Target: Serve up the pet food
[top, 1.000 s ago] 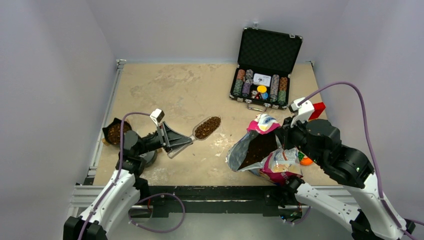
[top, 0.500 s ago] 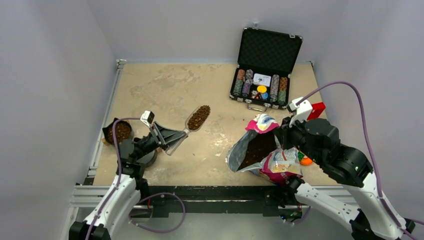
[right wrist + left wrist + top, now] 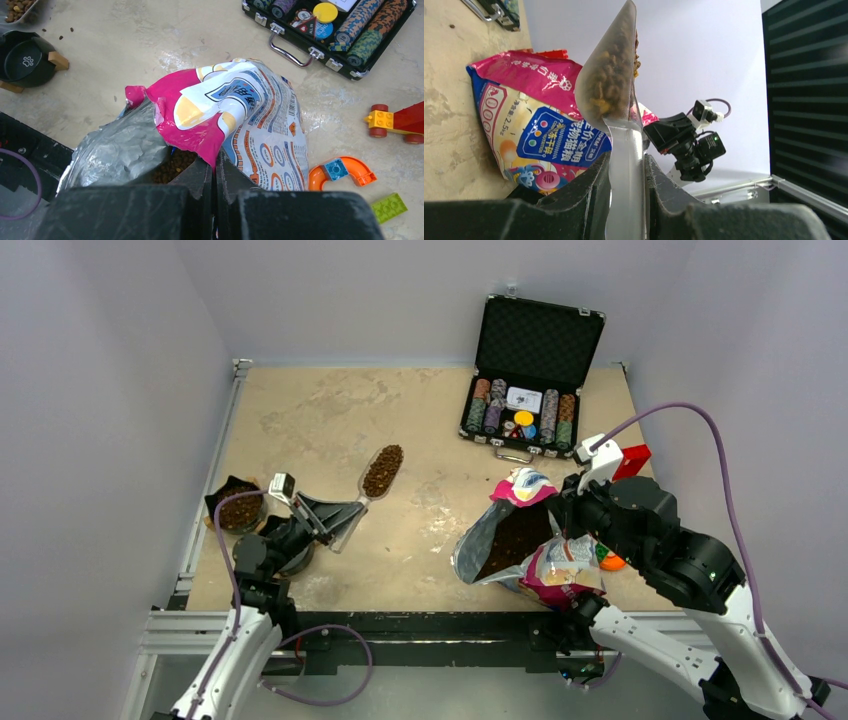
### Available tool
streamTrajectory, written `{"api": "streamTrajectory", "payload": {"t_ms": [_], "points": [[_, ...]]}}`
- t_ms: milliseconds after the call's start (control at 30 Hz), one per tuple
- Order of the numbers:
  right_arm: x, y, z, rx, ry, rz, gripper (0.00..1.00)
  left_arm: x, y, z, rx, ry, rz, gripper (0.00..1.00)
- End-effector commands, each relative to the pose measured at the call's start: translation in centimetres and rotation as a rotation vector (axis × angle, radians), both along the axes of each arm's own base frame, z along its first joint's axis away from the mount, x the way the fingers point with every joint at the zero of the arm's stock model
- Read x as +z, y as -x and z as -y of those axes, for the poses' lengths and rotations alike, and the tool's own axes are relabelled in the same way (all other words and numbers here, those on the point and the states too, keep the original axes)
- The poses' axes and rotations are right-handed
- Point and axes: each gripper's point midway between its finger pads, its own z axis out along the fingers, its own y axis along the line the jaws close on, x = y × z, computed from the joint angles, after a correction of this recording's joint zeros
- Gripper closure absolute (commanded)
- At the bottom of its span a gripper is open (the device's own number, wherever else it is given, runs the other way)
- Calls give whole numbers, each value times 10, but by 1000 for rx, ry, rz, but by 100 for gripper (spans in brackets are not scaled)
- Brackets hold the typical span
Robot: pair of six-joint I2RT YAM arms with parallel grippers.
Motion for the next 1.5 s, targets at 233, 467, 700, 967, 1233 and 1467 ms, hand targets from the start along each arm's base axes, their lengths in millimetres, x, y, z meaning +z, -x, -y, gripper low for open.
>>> {"api": "streamTrajectory", "payload": {"t_ms": [233,467,700,967,1233,1467], "points": [[40,-5,-13,38,-127,132,100,-4,-21,-25,231,-8,32,100],[39,-4,-12,39,-129,135,100,-6,-27,-37,335,-40,37,100],[39,-4,-11,39,-129,138,100,-5,-29,-53,454,-95,30,100],[37,-3,-11,38,-129,139,100,-4,-32,-60,495,-106,21,100],[37,-2,-11,41,-129,136,100,-2,-32,-62,508,-108,19,100],[39,-2,-11,43,-133,138,100,-1,-30,-60,497,-141,20,100]]}}
